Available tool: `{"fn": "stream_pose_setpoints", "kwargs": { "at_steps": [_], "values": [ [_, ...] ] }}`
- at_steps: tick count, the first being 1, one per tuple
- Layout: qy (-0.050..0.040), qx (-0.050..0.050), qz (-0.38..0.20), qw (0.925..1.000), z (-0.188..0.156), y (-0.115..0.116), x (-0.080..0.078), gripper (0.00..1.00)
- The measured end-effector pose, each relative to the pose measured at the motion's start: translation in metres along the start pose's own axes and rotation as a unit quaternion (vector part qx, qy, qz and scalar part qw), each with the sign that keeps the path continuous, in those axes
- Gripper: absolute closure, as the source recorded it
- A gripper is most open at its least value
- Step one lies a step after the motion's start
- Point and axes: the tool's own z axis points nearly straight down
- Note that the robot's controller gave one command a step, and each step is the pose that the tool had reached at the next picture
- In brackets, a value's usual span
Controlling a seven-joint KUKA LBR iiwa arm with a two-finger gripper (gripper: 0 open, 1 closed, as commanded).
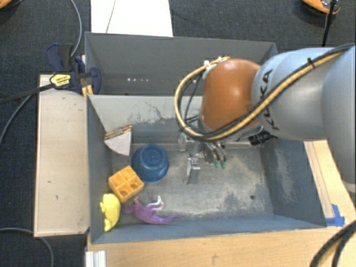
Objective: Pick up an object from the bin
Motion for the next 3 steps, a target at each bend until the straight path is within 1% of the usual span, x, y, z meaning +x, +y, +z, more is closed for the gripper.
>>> {"fn": "stream_pose_setpoints", "kwargs": {
  "at_steps": [1, 2, 3],
  "values": [
    [0.0087, 0.001, 0.005, 1.0, 0.011, 0.016, -0.003, 0.0],
    [-0.0027, 0.0, -0.025, 0.9997, -0.024, 0.055, -0.009, 0.0],
    [-0.0014, -0.002, -0.067, 0.9978, 0.018, 0.078, -0.014, 0.0]
  ]
}}
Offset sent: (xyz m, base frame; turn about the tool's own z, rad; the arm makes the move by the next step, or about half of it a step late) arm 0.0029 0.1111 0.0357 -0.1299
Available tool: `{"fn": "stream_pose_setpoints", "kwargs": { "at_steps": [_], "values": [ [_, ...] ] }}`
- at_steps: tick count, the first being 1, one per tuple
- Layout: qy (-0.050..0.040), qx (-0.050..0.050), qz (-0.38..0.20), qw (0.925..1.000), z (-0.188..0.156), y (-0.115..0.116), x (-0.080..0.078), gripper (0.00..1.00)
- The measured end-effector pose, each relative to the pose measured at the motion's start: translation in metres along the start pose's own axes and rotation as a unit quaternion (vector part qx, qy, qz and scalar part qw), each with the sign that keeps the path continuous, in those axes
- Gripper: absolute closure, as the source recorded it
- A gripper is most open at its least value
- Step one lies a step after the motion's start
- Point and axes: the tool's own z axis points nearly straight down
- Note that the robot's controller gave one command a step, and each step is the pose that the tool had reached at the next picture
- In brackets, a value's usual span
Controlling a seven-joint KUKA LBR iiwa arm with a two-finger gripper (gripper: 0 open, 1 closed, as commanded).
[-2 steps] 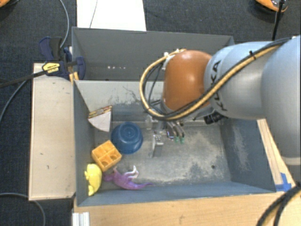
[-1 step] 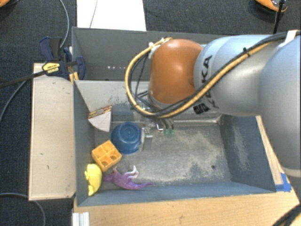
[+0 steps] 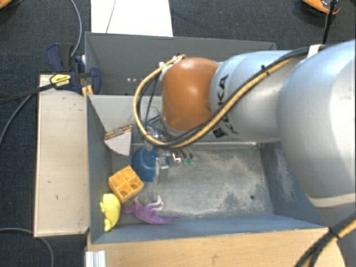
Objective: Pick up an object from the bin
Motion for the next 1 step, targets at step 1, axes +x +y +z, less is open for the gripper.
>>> {"fn": "stream_pose_setpoints", "kwargs": {
  "at_steps": [1],
  "values": [
    [0.0015, 0.003, -0.086, 0.9963, 0.0358, 0.0064, 0.001, 0.0]
  ]
}}
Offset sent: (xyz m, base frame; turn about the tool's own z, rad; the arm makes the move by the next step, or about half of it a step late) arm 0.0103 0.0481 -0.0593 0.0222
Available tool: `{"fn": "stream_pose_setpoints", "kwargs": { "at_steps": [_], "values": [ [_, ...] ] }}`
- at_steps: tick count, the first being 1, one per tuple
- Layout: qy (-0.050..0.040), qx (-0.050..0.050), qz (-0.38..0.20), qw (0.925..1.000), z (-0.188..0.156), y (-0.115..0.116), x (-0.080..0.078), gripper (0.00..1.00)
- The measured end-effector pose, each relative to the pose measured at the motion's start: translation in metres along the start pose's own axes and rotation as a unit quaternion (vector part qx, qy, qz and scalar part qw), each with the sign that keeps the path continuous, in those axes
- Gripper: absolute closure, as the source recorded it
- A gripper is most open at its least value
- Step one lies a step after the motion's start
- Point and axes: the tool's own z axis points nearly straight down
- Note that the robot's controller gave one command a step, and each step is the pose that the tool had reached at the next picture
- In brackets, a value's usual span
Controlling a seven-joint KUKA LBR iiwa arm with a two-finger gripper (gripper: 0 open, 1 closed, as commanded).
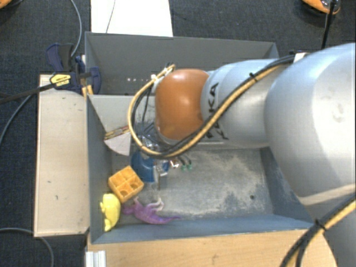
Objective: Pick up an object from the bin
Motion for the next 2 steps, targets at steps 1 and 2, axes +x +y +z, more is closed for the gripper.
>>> {"fn": "stream_pose_setpoints", "kwargs": {
  "at_steps": [1, 2],
  "values": [
    [-0.0051, -0.001, -0.044, 0.999, 0.0072, 0.0127, -0.0114, 0.0],
    [-0.0034, 0.001, 0.073, 0.9973, 0.008, 0.0219, -0.0077, 0.0]
  ]
}}
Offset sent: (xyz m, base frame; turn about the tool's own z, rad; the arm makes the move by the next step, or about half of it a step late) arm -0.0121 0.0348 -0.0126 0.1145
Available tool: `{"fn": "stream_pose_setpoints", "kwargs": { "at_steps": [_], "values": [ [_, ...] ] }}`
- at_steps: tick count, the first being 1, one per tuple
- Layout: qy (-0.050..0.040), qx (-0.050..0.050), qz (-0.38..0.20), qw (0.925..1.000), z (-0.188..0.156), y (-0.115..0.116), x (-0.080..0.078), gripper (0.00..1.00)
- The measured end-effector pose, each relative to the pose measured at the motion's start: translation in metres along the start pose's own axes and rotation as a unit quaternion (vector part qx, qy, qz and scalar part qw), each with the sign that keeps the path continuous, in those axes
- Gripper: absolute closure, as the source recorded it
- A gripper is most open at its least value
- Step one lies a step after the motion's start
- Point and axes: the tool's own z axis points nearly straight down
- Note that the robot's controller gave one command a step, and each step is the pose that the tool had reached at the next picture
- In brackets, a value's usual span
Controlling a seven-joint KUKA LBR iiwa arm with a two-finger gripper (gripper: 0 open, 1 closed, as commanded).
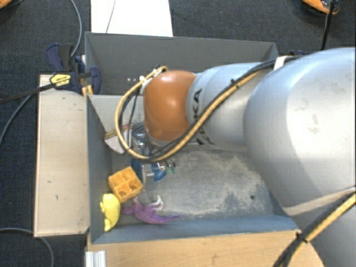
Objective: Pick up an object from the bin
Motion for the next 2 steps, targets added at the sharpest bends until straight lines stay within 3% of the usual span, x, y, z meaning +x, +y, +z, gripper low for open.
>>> {"fn": "stream_pose_setpoints", "kwargs": {
  "at_steps": [1, 2],
  "values": [
    [-0.002, -0.002, -0.019, 0.9998, -0.004, 0.016, 0.021, 0.0],
    [0.0007, 0.005, -0.114, 0.9935, 0.014, 0.041, 0.019, 1.0]
  ]
}}
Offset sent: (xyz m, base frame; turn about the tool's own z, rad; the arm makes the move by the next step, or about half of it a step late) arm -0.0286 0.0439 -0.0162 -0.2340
